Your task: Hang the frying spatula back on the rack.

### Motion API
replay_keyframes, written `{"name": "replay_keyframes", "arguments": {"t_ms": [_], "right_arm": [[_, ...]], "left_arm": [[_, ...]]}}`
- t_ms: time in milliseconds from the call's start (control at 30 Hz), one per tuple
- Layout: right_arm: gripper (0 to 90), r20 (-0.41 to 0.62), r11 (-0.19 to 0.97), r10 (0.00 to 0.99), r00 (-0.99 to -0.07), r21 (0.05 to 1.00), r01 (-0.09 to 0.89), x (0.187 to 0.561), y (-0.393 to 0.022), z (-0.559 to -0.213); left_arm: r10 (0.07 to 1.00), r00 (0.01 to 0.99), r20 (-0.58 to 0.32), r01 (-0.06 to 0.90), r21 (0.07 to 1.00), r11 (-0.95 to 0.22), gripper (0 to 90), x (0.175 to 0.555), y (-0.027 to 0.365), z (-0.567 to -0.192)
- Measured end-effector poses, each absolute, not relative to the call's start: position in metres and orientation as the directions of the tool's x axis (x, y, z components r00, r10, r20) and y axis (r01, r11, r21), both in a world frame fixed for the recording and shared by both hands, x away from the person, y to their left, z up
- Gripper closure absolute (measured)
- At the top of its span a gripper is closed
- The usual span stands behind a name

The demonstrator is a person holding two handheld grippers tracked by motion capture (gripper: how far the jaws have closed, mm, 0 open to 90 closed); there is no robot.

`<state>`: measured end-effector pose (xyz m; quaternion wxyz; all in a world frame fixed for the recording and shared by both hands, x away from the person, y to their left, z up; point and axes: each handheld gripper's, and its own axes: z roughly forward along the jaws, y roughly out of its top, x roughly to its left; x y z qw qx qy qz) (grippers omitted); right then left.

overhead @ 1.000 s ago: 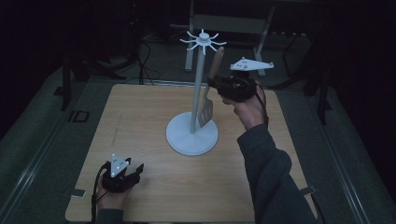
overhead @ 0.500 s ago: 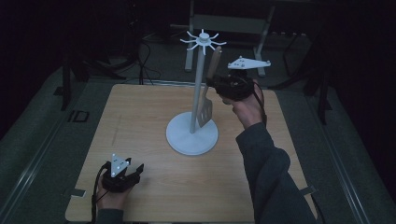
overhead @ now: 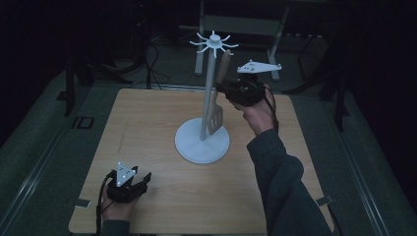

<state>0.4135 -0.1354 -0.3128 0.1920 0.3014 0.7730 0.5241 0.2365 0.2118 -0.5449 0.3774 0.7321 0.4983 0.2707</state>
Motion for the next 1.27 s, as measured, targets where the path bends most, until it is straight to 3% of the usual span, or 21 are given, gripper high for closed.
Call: {"name": "replay_keyframes", "arguments": {"t_ms": [367, 567, 767, 867, 933, 967, 1100, 1267], "right_arm": [[74.3, 0.023, 0.268, 0.666, -0.746, 0.926, 0.267, 0.414, -0.134, -0.315], [69.6, 0.025, 0.251, 0.672, -0.740, 0.933, 0.259, 0.412, -0.137, -0.316], [57.3, 0.022, 0.249, 0.669, -0.743, 0.935, 0.252, 0.410, -0.142, -0.318], [46.6, 0.008, 0.261, 0.676, -0.737, 0.933, 0.249, 0.409, -0.143, -0.319], [46.6, 0.003, 0.264, 0.679, -0.734, 0.932, 0.248, 0.409, -0.143, -0.319], [40.1, -0.002, 0.267, 0.680, -0.733, 0.932, 0.245, 0.408, -0.144, -0.320], [32.2, -0.005, 0.272, 0.688, -0.725, 0.929, 0.251, 0.406, -0.146, -0.323], [28.6, 0.009, 0.252, 0.700, -0.714, 0.932, 0.259, 0.397, -0.161, -0.338]], "left_arm": [[0.934, 0.355, 0.020, 0.523, 0.824, -0.217, 44.3, 0.236, 0.212, -0.545], [0.934, 0.356, 0.021, 0.523, 0.824, -0.218, 44.3, 0.236, 0.212, -0.545], [0.934, 0.357, 0.020, 0.525, 0.823, -0.219, 44.3, 0.236, 0.211, -0.545], [0.934, 0.357, 0.020, 0.526, 0.822, -0.218, 44.3, 0.236, 0.211, -0.545], [0.934, 0.357, 0.020, 0.526, 0.822, -0.218, 44.3, 0.236, 0.211, -0.545], [0.934, 0.357, 0.020, 0.525, 0.823, -0.218, 44.3, 0.236, 0.211, -0.545], [0.934, 0.357, 0.020, 0.525, 0.823, -0.218, 44.2, 0.236, 0.211, -0.545], [0.934, 0.356, 0.020, 0.527, 0.821, -0.219, 43.9, 0.237, 0.212, -0.545]]}}
